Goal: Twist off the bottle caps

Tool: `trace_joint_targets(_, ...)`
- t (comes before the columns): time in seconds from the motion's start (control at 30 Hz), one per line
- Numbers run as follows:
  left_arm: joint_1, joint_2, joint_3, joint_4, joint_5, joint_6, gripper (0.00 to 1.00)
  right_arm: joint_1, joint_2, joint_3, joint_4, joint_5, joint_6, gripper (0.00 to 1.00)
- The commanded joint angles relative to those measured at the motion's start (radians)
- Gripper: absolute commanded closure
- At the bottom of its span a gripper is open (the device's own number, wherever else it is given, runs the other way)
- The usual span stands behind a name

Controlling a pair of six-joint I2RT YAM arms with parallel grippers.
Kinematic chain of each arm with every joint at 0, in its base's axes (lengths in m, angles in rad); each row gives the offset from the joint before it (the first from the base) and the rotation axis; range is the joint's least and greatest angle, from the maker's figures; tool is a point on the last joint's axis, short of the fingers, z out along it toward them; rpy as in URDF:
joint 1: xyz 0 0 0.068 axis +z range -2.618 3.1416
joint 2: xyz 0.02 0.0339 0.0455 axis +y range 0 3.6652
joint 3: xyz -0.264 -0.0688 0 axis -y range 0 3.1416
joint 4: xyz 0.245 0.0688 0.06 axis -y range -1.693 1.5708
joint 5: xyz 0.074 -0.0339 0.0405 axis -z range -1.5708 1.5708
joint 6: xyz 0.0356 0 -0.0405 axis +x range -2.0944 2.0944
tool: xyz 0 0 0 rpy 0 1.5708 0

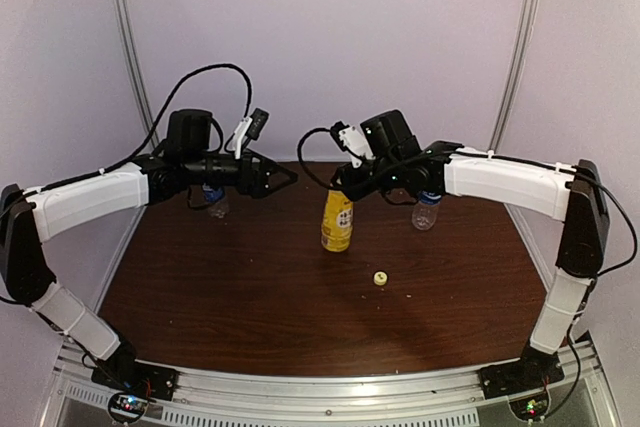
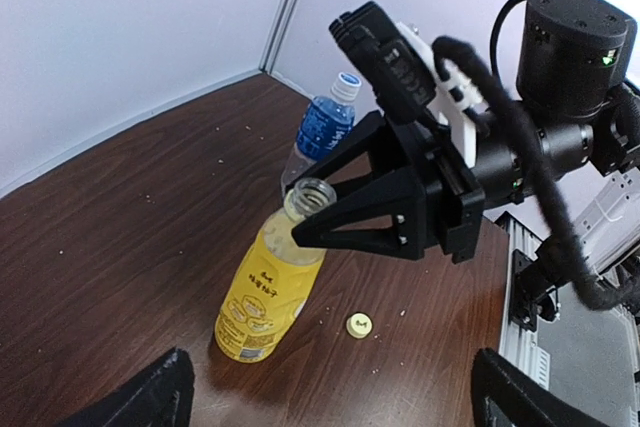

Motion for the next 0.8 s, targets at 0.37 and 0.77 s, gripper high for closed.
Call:
trace_joint_targets(0.37,0.007,-0.052,0.004,-0.001,-0.138,0.019,0.02,-0.008,0.046,-0.013,0.067,0.043,0.020,0.96)
trace_joint_targets(0.77,0.013,-0.068,0.000,-0.014,-0.199,0.022,0.02,-0.008,0.034,-0.022,0.044,0.042,0.022,0.61)
